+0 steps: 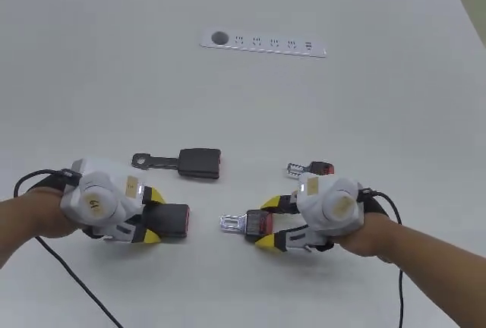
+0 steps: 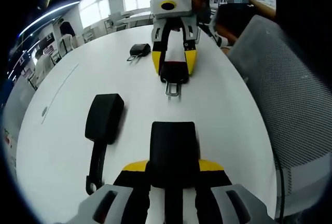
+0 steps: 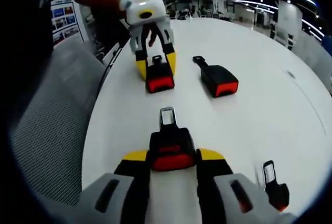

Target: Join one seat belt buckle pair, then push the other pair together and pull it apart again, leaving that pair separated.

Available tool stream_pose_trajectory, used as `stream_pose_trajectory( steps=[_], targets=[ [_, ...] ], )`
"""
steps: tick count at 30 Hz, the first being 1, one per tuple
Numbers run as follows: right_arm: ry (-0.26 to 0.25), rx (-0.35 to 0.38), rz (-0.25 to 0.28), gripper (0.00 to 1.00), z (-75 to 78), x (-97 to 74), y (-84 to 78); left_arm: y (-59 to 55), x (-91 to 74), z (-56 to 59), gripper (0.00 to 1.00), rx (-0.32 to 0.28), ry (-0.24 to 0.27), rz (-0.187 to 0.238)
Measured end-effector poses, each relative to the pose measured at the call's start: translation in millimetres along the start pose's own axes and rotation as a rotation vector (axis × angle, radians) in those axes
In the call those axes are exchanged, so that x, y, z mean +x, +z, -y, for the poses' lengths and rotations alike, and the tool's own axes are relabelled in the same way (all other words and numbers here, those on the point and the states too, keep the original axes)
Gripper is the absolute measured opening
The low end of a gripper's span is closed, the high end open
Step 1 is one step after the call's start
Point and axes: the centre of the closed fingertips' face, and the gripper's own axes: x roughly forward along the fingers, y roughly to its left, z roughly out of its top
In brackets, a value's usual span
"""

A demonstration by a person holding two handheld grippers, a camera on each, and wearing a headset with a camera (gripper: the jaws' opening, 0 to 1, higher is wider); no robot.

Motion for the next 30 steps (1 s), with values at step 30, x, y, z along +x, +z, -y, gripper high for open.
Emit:
stream_pose_trajectory(
  steps=[30],
  targets=[
    [0.052, -0.059, 0.012, 0.34, -11.4, 45.6, 43.4, -5.5, 4.6, -0.7, 0.34, 0.053, -0.029, -0.047]
  ],
)
